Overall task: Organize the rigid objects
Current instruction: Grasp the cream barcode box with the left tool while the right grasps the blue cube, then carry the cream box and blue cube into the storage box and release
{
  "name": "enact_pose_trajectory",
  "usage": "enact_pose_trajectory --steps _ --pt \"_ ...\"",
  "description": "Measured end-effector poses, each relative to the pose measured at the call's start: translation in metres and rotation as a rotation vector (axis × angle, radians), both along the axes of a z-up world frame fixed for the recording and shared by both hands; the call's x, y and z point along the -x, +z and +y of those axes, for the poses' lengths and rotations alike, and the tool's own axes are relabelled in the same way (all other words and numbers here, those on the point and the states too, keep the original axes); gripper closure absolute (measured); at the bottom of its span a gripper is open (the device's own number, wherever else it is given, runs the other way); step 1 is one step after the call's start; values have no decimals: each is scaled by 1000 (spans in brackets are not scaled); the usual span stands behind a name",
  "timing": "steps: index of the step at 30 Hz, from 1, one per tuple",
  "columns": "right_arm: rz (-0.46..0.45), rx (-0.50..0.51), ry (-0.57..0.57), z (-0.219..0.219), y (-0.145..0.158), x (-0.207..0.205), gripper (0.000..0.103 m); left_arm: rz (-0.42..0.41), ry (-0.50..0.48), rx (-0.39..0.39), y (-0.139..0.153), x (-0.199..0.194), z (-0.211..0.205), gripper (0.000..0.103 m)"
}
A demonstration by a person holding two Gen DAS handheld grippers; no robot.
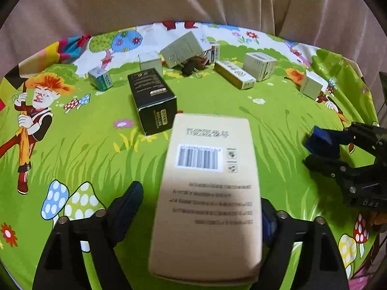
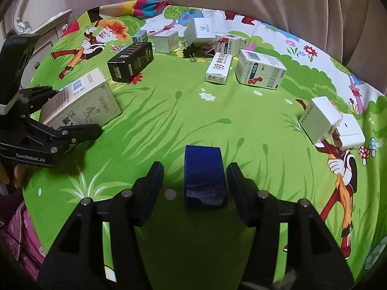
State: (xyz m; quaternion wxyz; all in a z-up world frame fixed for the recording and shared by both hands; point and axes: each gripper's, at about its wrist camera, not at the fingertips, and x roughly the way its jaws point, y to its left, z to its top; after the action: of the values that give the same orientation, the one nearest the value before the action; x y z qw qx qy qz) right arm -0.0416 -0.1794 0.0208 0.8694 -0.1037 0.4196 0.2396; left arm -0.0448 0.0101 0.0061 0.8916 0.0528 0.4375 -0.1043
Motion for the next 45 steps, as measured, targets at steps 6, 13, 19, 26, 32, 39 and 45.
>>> enact_pose_trajectory --steps 6,13,19,26,32,39,45 --pt "-50 6 -50 5 6 20 72 -16 13 44 5 26 -18 52" --pt "-257 -121 -184 -6 51 71 72 -221 87 72 59 70 -20 52" --pt "-800 -244 -284 -27 154 162 72 -722 157 52 161 145 -18 51" --pt "-1090 -229 -278 -17 212 226 72 -914 200 62 201 193 -13 51" --pt "-1145 -219 -234 2 227 241 72 -923 217 54 211 211 0 51" --pt "-1081 -249 -173 14 222 240 72 -848 237 43 195 223 17 51" --pt "-1010 -282 -78 33 217 240 72 -776 290 29 174 235 43 51"
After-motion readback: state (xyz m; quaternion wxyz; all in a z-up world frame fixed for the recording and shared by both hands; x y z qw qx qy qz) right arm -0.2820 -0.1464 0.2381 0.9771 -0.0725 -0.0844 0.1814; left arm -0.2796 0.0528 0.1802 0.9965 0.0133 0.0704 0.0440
